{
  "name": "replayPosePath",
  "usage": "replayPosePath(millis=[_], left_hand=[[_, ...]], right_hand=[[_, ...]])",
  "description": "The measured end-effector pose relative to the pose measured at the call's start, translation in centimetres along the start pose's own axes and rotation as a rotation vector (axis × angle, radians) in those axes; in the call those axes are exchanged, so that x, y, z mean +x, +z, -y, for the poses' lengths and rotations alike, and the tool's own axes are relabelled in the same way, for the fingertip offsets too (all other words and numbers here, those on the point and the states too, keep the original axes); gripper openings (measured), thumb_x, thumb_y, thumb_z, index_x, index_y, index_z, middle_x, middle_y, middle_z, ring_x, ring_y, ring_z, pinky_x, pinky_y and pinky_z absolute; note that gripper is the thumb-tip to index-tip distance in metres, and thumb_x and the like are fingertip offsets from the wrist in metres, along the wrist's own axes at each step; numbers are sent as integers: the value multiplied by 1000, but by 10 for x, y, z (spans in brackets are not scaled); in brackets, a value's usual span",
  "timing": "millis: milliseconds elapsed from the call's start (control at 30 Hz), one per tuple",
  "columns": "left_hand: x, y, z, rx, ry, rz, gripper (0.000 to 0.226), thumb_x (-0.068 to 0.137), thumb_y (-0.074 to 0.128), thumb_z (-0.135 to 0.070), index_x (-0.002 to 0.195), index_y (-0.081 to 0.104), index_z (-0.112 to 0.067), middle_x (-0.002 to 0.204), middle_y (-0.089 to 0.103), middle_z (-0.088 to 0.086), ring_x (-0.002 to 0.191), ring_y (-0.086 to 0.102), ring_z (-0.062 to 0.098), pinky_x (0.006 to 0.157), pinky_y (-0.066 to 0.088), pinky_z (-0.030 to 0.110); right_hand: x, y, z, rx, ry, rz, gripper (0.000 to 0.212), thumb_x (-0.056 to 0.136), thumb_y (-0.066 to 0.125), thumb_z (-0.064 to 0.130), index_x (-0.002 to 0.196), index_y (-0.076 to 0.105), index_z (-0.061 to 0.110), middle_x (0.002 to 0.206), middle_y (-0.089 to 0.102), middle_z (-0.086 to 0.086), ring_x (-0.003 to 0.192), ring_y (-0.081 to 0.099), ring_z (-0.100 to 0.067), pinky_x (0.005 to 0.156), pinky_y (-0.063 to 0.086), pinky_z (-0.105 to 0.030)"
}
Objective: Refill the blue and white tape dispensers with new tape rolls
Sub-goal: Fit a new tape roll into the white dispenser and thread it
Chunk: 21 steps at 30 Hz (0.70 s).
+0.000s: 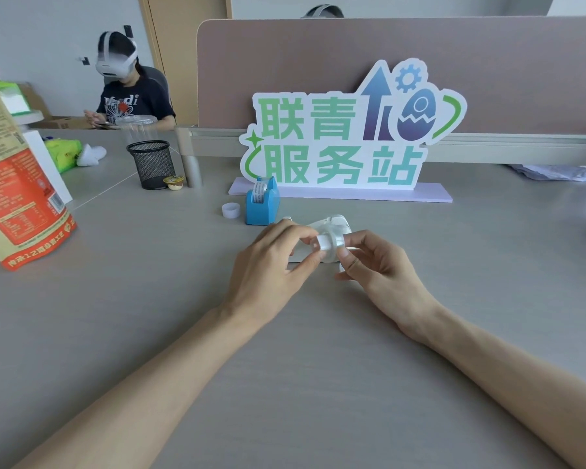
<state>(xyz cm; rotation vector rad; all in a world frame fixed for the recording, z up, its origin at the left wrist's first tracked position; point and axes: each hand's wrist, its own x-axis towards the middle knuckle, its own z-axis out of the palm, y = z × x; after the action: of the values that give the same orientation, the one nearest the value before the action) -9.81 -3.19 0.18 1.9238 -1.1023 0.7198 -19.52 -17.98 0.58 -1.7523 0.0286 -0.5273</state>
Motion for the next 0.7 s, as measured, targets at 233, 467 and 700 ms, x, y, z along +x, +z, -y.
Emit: replayPosePath(millis=[233,467,700], left_hand=[[0,0,1,-41,-8,22,18,82,60,-37,92,63,-22,84,56,-16,69,48,7,62,41,21],[2,-1,2,-95,9,39,20,79,71,-39,91,66,-23,84,58,-15,70,47,7,64,44,25],[2,-1,2,-194,22,44,20,81,70,-36,94,70,-21,86,59,-19,72,48,1,67,44,21]], right_hand=[[0,1,3,7,24,-9,14,95,55,14,102,63,5,100,71,-3,89,65,-5,79,58,-28],[-2,3,9,57,74,0,13,93,58,21,99,67,13,94,73,7,89,66,-6,83,57,-31],[-2,1,11,82,118,-64,22,84,71,25,101,70,10,99,76,-2,91,68,-12,84,55,-34]])
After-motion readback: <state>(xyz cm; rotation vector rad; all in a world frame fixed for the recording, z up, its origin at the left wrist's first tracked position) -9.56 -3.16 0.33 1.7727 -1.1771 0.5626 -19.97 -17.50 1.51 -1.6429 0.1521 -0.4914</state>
